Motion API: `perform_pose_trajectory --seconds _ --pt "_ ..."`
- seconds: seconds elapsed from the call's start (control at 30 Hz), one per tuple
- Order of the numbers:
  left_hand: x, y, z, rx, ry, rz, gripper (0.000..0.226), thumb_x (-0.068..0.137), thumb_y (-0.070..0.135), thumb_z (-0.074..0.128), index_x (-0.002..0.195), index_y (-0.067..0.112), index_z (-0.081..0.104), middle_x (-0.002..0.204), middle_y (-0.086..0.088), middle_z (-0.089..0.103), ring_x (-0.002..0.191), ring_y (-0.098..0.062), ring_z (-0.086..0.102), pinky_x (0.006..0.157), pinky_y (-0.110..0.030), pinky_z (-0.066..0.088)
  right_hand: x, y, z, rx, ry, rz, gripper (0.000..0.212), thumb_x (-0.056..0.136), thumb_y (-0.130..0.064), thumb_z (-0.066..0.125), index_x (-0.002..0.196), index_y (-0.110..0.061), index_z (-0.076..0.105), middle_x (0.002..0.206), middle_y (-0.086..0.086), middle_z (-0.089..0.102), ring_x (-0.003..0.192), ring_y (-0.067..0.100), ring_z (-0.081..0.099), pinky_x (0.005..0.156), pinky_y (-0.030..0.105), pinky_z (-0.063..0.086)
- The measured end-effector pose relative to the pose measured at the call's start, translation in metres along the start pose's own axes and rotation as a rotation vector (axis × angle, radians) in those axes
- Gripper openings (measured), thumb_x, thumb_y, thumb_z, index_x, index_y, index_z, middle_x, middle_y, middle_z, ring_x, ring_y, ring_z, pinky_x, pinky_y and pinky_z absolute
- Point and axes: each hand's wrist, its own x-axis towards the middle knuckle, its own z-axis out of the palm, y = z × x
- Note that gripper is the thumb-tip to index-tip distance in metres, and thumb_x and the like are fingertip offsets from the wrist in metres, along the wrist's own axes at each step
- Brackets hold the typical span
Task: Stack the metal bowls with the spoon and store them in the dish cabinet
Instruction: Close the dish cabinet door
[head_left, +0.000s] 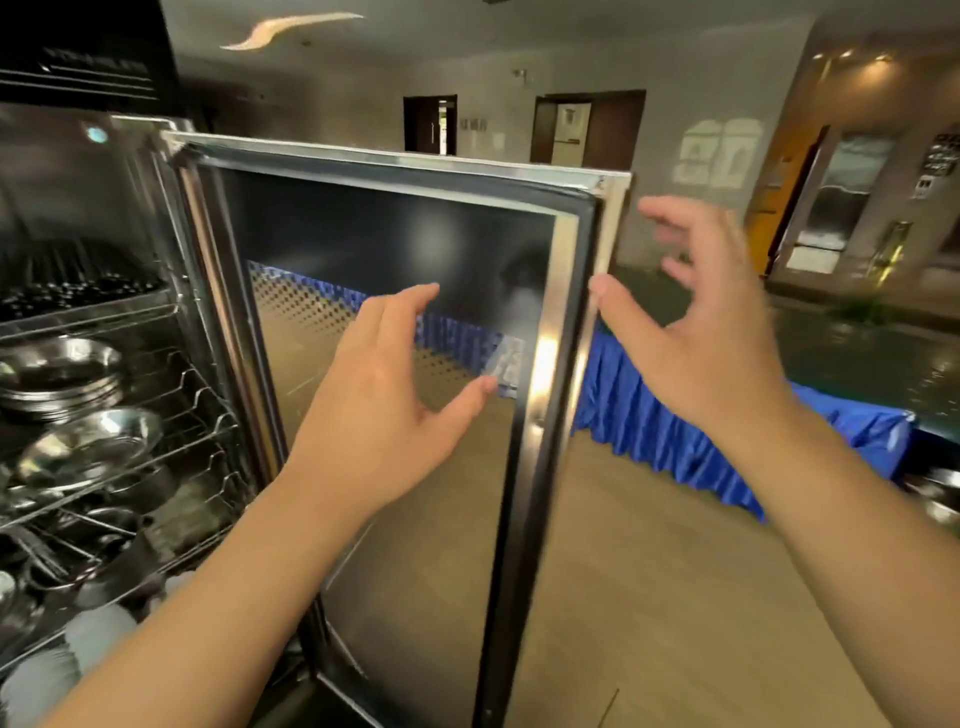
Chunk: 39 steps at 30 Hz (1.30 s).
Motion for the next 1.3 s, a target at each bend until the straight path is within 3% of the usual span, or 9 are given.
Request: perform_pose_trajectory --seconds 0.17,0.3,0.4,0.5,0.73,0.87,0.93,1.07,1.3 --pt "0.021 0.053 0.054 -0.027 0.053 -0.028 0.092 0.082 0.047 0.074 0.153 0.011 0.027 0.142 -0.005 0.04 0.132 -0.014 0.038 0.111 -0.02 0.03 -0.006 0.063 0.012 0.284 -0.237 0.241 0.062 0.096 -0.048 0.057 0.152 -0.034 0.036 0.152 -0.013 0.042 0.132 0.002 0.049 0.093 0.009 0.045" --pt "0.039 0.077 0.086 -0.07 0.14 -0.066 0.081 0.09 0.047 0.062 0.153 0.011 0.026 0.139 -0.007 0.044 0.13 -0.012 0.04 0.109 -0.033 0.039 -0.011 0.102 0.026 0.406 -0.533 0.269 0.058 0.099 -0.033 0.06 0.154 -0.028 0.041 0.152 -0.007 0.051 0.132 0.008 0.054 0.111 0.042 0.046" --pt "0.049 0.084 0.099 -0.087 0.206 -0.138 0.078 0.091 0.05 0.059 0.153 0.014 0.027 0.133 -0.005 0.05 0.124 -0.004 0.043 0.102 -0.022 0.041 -0.019 0.108 0.034 0.434 -0.687 0.155 0.058 0.098 -0.024 0.064 0.151 -0.036 0.042 0.145 -0.017 0.054 0.125 -0.004 0.055 0.1 0.025 0.051" --pt "0.058 0.089 0.103 -0.046 0.252 -0.177 0.077 0.085 0.046 0.069 0.146 0.018 0.032 0.13 0.002 0.055 0.111 -0.002 0.057 0.089 -0.009 0.044 -0.026 0.107 0.042 0.463 -0.708 0.081 0.064 0.097 -0.021 0.066 0.151 -0.041 0.037 0.147 -0.017 0.052 0.131 -0.001 0.052 0.101 0.031 0.053" --pt "0.058 0.097 0.089 0.026 0.273 -0.288 0.066 0.076 0.036 0.078 0.127 0.032 0.035 0.111 0.01 0.064 0.092 -0.009 0.07 0.081 -0.035 0.059 -0.04 0.101 0.049 0.47 -0.732 -0.012 0.081 0.095 -0.023 0.067 0.153 -0.055 0.022 0.143 -0.012 0.057 0.134 0.006 0.052 0.107 0.045 0.05" --pt "0.044 0.102 0.071 0.047 0.295 -0.32 0.062 0.076 0.029 0.076 0.125 0.029 0.038 0.1 0.008 0.067 0.084 -0.007 0.071 0.072 -0.024 0.058 -0.047 0.084 0.046 0.393 -0.697 -0.16 0.089 0.09 -0.037 0.067 0.139 -0.074 0.004 0.138 -0.023 0.054 0.119 -0.012 0.05 0.096 0.022 0.048" --pt "0.033 0.104 0.058 0.048 0.306 -0.34 0.058 0.076 0.026 0.075 0.121 0.03 0.04 0.093 0.007 0.068 0.078 -0.005 0.072 0.064 -0.019 0.056 -0.05 0.073 0.046 0.361 -0.682 -0.253 0.08 0.088 -0.045 0.06 0.147 -0.067 0.01 0.132 -0.028 0.053 0.113 -0.016 0.049 0.087 0.007 0.037" --pt "0.01 0.107 0.024 0.079 0.339 -0.379 0.051 0.072 0.023 0.075 0.11 0.032 0.043 0.078 0.01 0.07 0.07 0.0 0.069 0.057 -0.008 0.048 -0.062 0.048 0.048 0.382 -0.571 -0.409 0.064 0.093 -0.031 0.064 0.152 -0.031 0.039 0.133 -0.007 0.065 0.123 0.005 0.054 0.092 0.007 0.039" --pt "-0.033 0.102 -0.041 0.152 0.408 -0.48 0.04 0.065 0.028 0.072 0.096 0.023 0.048 0.072 0.022 0.065 0.062 0.001 0.061 0.053 -0.012 0.047 -0.087 -0.001 0.06 0.519 -0.249 -0.573 0.03 0.086 -0.002 0.075 0.116 -0.002 0.072 0.109 0.013 0.067 0.107 0.027 0.064 0.096 0.032 0.052"
